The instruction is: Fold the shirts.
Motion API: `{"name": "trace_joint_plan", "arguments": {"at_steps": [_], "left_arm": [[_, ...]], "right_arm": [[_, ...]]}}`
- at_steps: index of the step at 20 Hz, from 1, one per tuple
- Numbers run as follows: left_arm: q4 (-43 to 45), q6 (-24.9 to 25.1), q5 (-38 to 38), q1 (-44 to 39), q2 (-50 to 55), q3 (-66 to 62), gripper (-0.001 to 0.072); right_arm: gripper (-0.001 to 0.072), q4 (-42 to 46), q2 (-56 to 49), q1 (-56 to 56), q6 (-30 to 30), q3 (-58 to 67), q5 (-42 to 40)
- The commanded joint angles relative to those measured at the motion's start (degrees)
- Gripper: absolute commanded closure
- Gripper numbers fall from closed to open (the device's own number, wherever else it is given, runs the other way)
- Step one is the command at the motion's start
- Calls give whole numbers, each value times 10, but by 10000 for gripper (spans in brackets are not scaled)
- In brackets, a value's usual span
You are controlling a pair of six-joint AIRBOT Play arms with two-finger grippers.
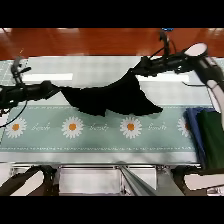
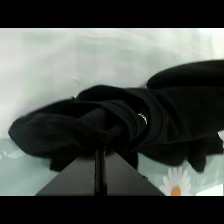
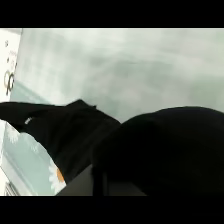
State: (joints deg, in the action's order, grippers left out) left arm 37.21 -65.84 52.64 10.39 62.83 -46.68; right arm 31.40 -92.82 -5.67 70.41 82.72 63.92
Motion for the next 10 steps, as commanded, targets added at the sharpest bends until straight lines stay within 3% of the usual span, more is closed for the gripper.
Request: {"name": "trace_joint_plan", "arguments": {"at_steps": [1, 2, 3, 4, 7, 10], "left_arm": [[-53, 7, -59, -11, 118, -26, 689], [-57, 6, -51, -10, 144, -53, 647], [-57, 6, -34, -6, 162, -81, 403], [-54, 3, -10, 5, 175, -115, 201], [14, -23, 101, 77, 178, -218, 197], [96, -101, 156, 166, 153, -227, 198]], "right_arm": [[669, -66, -72, 9, -1, 3, -50], [501, -66, -75, 20, 0, 11, -48], [307, -66, -73, 35, 1, 21, -38], [294, -66, -68, 59, 10, 39, -12], [303, -38, -27, 166, 24, 82, 90], [313, 196, 77, 265, 58, 41, 108]]}}
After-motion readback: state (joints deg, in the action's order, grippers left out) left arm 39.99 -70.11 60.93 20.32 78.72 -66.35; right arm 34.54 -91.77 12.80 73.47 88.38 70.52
